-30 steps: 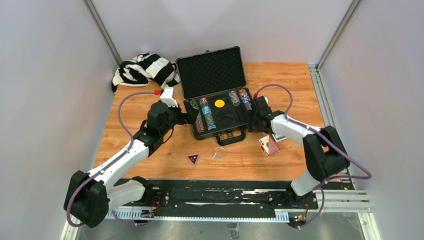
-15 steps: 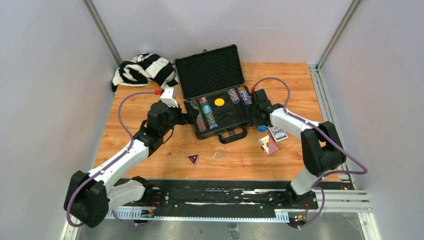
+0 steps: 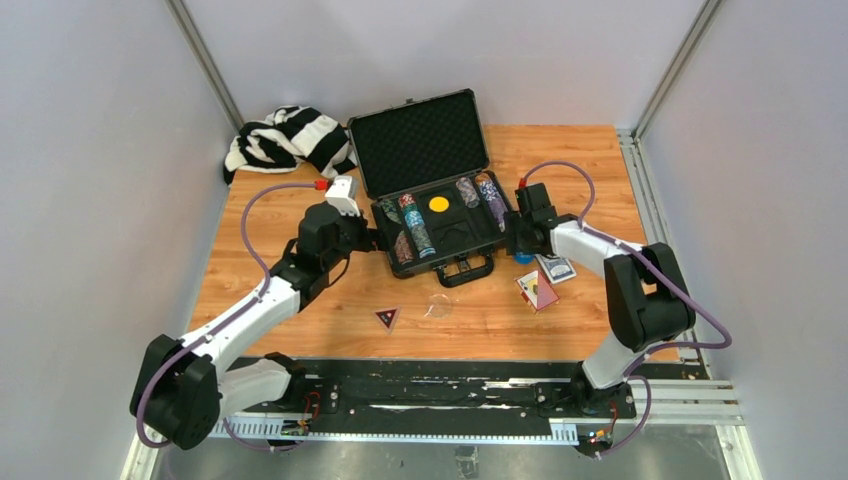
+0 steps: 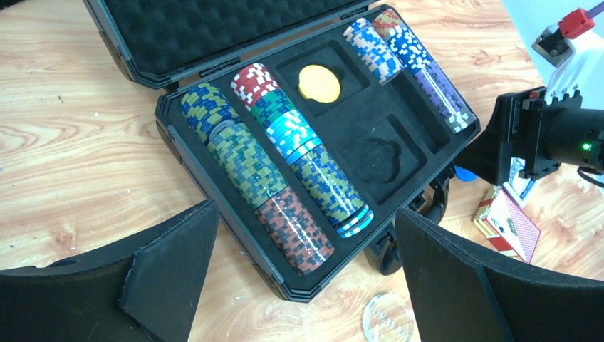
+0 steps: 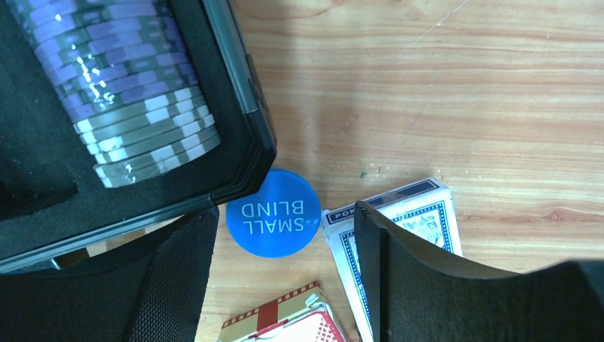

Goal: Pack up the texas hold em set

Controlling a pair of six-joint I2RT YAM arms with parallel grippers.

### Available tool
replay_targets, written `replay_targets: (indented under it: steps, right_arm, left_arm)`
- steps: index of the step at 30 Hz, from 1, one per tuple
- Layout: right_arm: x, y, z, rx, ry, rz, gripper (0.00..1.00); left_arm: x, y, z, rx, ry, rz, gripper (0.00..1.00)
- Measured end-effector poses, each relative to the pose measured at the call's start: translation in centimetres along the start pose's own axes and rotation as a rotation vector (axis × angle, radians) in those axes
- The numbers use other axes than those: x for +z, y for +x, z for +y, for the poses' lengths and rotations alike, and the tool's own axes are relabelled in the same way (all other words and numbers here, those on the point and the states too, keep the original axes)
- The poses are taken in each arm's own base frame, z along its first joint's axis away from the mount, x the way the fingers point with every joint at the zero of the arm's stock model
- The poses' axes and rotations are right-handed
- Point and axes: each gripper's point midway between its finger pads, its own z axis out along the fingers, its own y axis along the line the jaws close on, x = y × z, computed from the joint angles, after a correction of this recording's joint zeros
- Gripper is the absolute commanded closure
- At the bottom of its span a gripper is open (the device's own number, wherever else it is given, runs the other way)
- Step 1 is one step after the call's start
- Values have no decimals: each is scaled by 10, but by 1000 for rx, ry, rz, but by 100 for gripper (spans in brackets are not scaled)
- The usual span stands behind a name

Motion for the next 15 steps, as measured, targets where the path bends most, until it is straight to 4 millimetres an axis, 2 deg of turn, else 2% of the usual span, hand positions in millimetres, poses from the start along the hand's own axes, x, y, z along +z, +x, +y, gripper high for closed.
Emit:
replay_targets:
  steps: [9,15]
  right_arm:
    - [9,7,-2,49,-24,27,31]
    - [-2,14,11,25,-71,12,29]
  left_arm:
    - [2,6,0,-1,5,20,1]
    - [3,7,0,-4,8,25,1]
